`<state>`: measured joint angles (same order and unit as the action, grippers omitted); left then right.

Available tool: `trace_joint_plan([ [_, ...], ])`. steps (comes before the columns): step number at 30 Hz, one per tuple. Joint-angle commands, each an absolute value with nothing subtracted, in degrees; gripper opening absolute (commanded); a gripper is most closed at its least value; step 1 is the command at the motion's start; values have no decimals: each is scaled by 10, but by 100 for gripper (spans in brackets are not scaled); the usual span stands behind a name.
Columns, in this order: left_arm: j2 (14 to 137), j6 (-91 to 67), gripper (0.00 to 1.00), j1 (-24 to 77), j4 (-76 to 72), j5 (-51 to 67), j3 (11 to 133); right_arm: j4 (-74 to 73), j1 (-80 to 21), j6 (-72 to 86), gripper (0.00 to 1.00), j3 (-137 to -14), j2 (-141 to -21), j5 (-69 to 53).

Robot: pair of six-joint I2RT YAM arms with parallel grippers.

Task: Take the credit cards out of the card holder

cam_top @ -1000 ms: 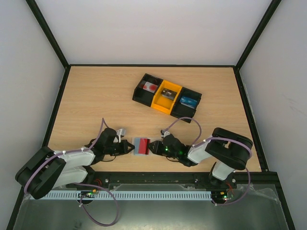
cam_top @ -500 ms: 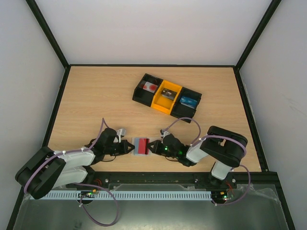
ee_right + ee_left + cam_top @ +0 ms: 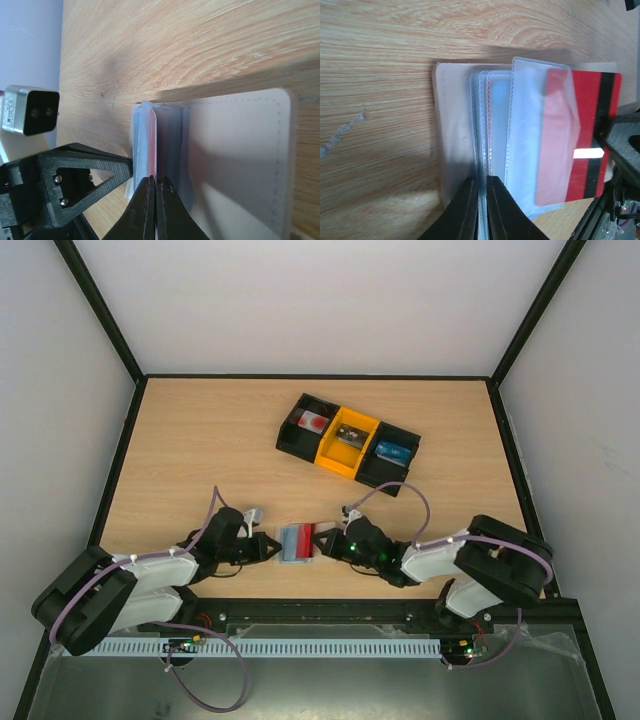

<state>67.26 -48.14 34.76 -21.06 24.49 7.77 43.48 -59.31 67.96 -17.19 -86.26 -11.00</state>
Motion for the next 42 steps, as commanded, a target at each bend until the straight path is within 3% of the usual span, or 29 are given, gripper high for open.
trace_joint_plan([
  [1, 671, -477, 12, 352, -182, 225, 86, 292, -590, 665, 2, -189, -796, -58],
  [7, 635, -456, 28, 358, -113, 210, 155, 187, -591, 687, 2, -220, -695, -47],
  [12, 595, -425, 33, 366, -65, 192, 218, 161, -591, 719, 2, -220, -622, -34],
  [24, 596, -422, 34, 387, -93, 195, 222, 169, -590, 721, 2, -182, -601, 6],
  [32, 707, -491, 32, 416, -234, 279, 218, 163, -590, 686, 2, -164, -654, 12],
  [42, 875, -475, 28, 464, -320, 249, 254, 116, -590, 655, 2, -163, -627, 19],
])
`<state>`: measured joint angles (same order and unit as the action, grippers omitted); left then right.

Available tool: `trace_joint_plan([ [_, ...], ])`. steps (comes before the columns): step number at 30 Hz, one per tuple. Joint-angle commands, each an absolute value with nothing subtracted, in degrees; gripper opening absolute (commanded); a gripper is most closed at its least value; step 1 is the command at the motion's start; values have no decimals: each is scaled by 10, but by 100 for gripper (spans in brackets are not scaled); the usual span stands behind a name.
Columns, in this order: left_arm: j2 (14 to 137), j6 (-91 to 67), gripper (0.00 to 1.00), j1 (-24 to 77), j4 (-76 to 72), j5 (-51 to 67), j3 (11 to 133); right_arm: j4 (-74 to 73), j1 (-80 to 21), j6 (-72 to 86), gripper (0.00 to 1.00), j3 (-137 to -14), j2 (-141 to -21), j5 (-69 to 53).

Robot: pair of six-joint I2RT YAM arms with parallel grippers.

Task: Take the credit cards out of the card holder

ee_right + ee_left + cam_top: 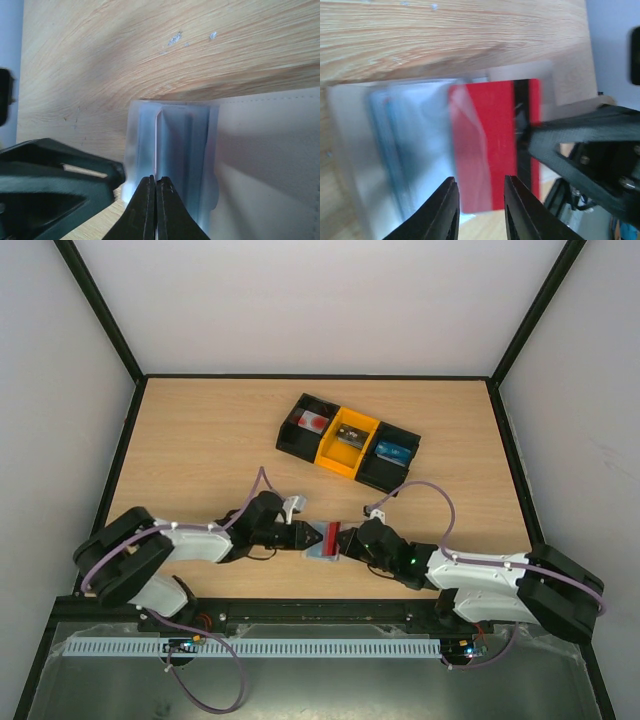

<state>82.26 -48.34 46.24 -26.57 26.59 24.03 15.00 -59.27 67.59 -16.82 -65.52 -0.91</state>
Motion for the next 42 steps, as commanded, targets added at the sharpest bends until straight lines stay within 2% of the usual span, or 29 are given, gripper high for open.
trace_joint_plan([
  [1, 892, -466, 28, 464, -306, 236, 260, 108, -591, 653, 2, -160, -619, 25],
  [11, 954, -455, 25, 464, -261, 164, 244, 28, -590, 660, 2, -135, -520, 65],
  [22, 924, -471, 24, 464, -248, 145, 188, -58, -591, 674, 2, -167, -443, 84],
  [27, 905, -471, 23, 466, -229, 142, 186, -43, -591, 682, 2, -155, -423, 63],
  [33, 828, -480, 23, 468, -213, 151, 180, -26, -591, 684, 2, -154, -417, 36],
  [42, 630, -412, 28, 471, -173, 127, 181, 10, -591, 725, 2, -142, -395, 24],
])
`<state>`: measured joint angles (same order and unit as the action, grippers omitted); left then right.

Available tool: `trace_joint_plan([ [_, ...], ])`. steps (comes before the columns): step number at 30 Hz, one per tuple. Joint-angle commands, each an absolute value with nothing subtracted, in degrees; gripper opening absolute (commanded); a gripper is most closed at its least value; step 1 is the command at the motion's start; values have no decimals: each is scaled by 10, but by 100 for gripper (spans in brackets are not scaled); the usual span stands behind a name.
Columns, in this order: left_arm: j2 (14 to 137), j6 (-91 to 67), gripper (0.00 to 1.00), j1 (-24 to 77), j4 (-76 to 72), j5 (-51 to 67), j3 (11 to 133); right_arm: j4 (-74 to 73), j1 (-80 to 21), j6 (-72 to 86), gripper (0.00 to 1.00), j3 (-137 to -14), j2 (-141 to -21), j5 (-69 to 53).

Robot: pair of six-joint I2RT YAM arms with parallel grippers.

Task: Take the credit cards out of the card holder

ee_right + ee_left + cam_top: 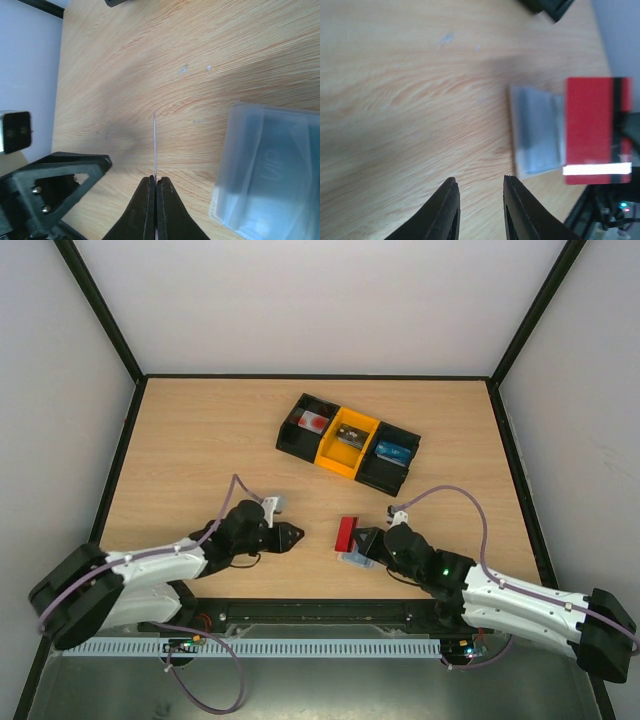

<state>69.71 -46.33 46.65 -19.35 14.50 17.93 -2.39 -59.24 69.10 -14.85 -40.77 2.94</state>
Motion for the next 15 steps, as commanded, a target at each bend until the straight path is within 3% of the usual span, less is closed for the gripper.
trace_joint_plan([
  [1, 605, -376, 28, 476, -182, 128, 179, 25, -591, 731, 2, -135, -391, 14],
  [8, 497, -171, 35, 601, -226, -14, 155, 70, -590, 757, 2, -119, -371, -3],
  [15, 532, -6, 51, 672, -290, -53, 146, 72, -590, 770, 2, -111, -353, -8],
])
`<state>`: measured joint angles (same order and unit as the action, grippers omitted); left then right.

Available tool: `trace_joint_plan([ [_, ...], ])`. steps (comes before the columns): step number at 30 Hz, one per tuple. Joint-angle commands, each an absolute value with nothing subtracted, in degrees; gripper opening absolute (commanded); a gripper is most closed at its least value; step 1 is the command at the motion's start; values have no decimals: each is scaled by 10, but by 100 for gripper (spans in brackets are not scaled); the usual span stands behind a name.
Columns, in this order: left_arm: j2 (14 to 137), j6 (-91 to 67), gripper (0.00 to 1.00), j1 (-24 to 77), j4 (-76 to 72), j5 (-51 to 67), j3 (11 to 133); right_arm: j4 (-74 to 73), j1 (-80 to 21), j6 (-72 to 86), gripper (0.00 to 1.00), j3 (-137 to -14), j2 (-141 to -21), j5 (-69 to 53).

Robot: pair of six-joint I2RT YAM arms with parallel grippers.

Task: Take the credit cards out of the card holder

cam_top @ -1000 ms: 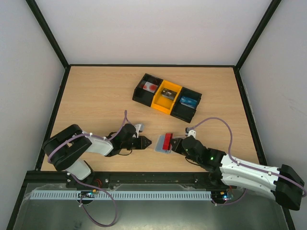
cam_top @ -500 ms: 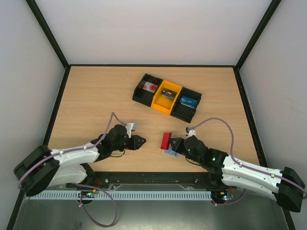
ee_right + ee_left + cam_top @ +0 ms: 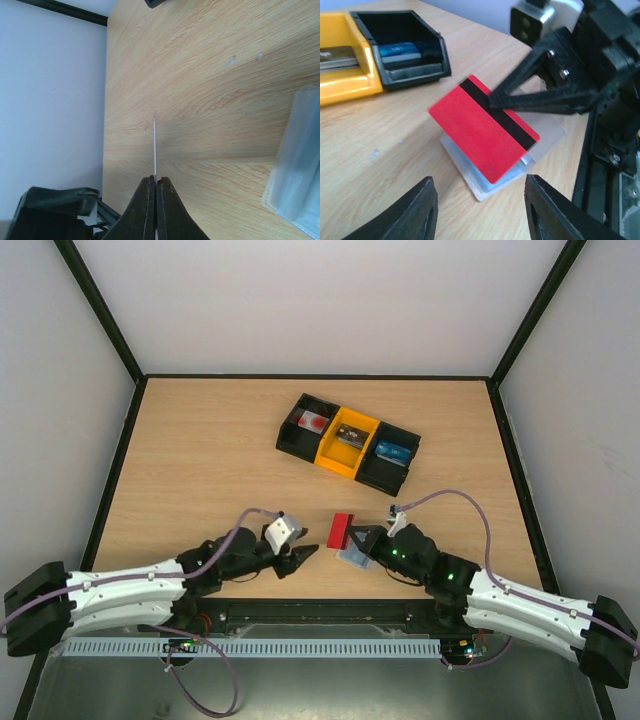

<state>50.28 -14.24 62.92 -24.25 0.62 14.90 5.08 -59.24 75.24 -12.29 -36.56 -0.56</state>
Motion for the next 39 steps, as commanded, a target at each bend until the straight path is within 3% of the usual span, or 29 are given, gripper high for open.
trace_joint_plan([
  [1, 546, 13, 54, 684, -289, -68, 154, 73, -591, 771, 2, -110, -352, -10],
  [12, 693, 155, 60, 774, -351, -252, 203, 94, -591, 776, 2, -101, -354, -33],
  [27, 797, 287, 52, 839, -506, -361, 175, 118, -591, 786, 2, -98, -361, -47],
  [30, 815, 299, 45, 847, -520, -377, 174, 118, -590, 787, 2, -97, -360, -48],
  [33, 815, 297, 25, 854, -527, -388, 172, 115, -590, 786, 2, -97, -359, -49],
  [39, 791, 272, 3, 854, -507, -386, 167, 96, -591, 783, 5, -95, -348, -46],
])
